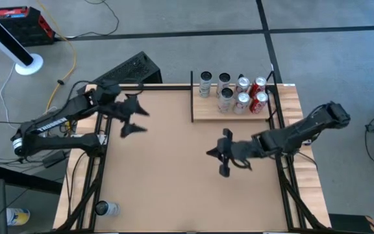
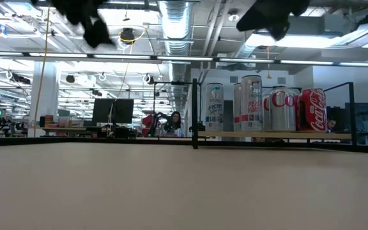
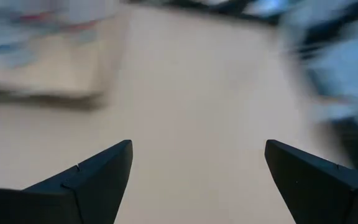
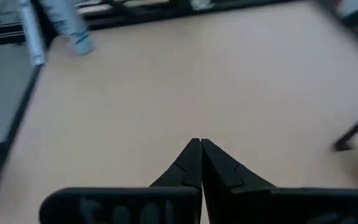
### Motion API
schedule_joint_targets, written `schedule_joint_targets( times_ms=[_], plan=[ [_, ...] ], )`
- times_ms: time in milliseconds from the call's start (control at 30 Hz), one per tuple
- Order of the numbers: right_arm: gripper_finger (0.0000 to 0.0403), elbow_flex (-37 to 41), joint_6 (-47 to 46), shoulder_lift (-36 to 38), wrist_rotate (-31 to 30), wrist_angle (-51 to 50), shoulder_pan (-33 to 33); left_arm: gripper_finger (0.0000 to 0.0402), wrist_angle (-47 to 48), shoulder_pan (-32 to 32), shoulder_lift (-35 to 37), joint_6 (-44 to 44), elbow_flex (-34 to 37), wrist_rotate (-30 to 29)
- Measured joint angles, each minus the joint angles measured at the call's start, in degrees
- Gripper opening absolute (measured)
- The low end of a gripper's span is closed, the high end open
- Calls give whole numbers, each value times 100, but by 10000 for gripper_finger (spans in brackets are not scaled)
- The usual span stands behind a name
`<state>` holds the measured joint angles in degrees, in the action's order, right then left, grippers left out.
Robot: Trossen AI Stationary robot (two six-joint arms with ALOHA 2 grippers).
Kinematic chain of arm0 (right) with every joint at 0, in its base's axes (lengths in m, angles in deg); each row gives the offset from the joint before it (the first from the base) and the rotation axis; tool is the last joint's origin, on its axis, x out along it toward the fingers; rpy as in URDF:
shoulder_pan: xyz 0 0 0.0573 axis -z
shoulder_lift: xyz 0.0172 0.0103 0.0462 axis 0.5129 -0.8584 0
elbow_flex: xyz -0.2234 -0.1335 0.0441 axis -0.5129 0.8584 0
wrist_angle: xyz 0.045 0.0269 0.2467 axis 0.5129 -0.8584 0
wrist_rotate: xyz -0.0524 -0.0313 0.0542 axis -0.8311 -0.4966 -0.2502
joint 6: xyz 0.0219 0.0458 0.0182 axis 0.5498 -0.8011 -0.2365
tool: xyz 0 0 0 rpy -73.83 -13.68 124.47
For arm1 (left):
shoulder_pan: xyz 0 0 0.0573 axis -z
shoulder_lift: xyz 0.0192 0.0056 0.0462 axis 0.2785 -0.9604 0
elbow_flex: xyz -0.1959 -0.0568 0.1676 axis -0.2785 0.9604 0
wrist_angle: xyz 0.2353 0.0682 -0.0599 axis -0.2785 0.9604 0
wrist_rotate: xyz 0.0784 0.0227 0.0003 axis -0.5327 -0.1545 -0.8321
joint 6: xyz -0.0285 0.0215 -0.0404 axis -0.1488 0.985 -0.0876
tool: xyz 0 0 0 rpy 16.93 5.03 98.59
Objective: Place canned beverage on shelf
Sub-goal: Put the white and blue soda can on the shelf and align it with the other white and blue soda can
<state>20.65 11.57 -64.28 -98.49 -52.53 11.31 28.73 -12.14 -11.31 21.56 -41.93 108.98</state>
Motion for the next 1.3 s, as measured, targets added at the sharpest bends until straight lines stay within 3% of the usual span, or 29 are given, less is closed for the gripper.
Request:
schedule_joint_targets(
  times_ms=[100, 200, 433, 633, 733, 1000, 1167, 1300],
  plan=[
    [33, 0, 24, 0, -966, -13, -342, 350, 367, 587, 10, -942, -673, 941],
    [36, 0, 117, -33, -1585, -164, -460, 350, 417, 1619, 84, -1982, -1163, 885],
    [27, 7, 198, -357, -1980, -598, -402, 350, 392, 5039, -57, -4380, -1278, -2135],
    [30, 7, 197, -882, -1961, -509, -475, 350, 527, 7231, -833, -6381, -1291, -3601],
    [35, 6, 147, -1161, -1939, -481, -490, 350, 831, 7649, -1480, -6849, -1565, -3601],
    [29, 7, -208, -1600, -1924, -471, -522, 350, 2451, 7954, -2926, -7613, -2784, -3232],
    [30, 4, -208, -1611, -1767, -507, -635, 350, 3485, 8141, -3395, -8242, -3169, -3132],
    [31, 4, -187, -1611, -1765, -558, -819, 350, 4205, 8209, -3482, -9169, -3135, -2623]
  ],
)
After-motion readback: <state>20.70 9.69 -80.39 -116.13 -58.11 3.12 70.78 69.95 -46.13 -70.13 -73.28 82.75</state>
